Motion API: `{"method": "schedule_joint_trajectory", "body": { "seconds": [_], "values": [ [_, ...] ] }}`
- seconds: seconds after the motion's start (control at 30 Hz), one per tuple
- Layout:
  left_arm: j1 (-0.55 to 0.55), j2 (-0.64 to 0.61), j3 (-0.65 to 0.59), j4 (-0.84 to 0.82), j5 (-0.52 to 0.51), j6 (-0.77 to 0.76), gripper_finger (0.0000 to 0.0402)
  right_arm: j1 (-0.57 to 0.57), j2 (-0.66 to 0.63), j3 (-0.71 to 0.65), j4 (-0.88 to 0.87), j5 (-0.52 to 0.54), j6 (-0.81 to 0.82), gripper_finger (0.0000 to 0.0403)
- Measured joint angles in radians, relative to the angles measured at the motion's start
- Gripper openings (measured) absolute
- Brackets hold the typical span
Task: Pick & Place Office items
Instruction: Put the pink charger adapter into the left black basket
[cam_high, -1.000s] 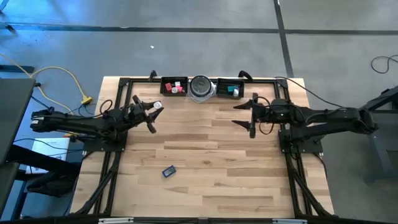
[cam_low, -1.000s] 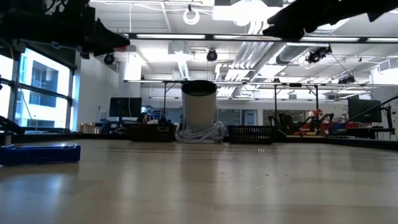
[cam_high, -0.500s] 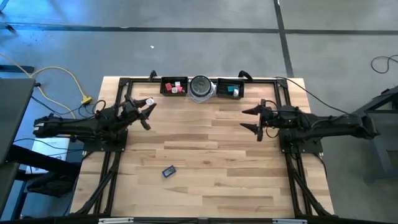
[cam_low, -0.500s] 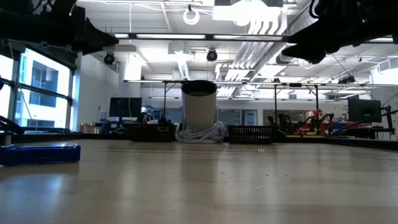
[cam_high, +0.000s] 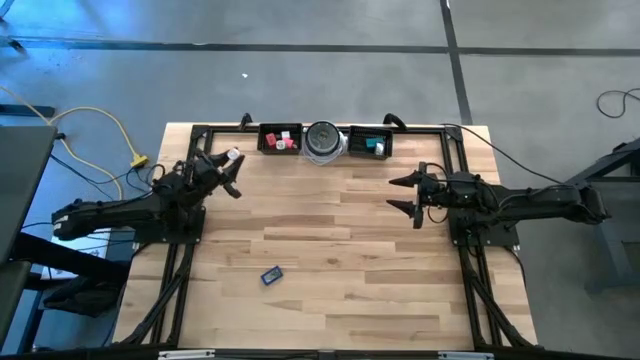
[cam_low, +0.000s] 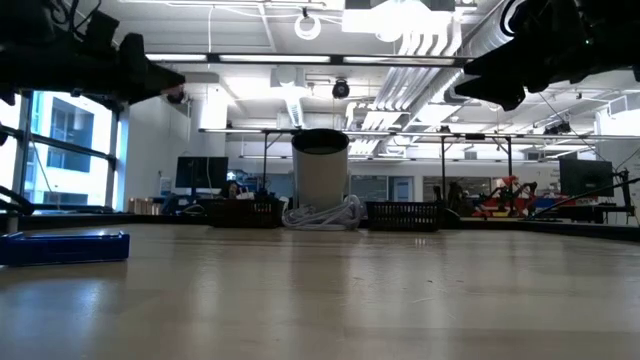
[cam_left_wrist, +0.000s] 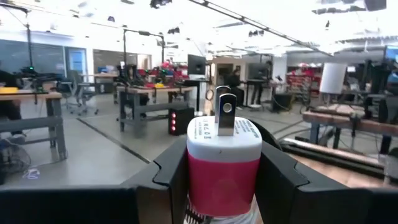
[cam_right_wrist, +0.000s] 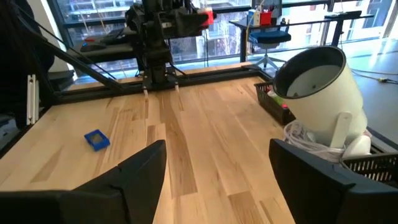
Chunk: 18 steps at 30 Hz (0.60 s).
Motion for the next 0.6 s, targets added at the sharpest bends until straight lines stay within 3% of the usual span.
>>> {"method": "schedule_joint_trajectory", "body": {
  "seconds": [0.3, 0.6],
  "values": [
    [0.204, 0.141, -0.003, 0.044, 0.135, -0.055, 0.0127, 0.0, 0.009, 0.0, 0.023, 0.001, -0.003, 0.0271],
    [0.36, 0.431, -0.004, 0.303, 0.274, -0.111, 0.0127, 0.0, 0.016, 0.0, 0.044, 0.0, -0.003, 0.0271]
  ]
}}
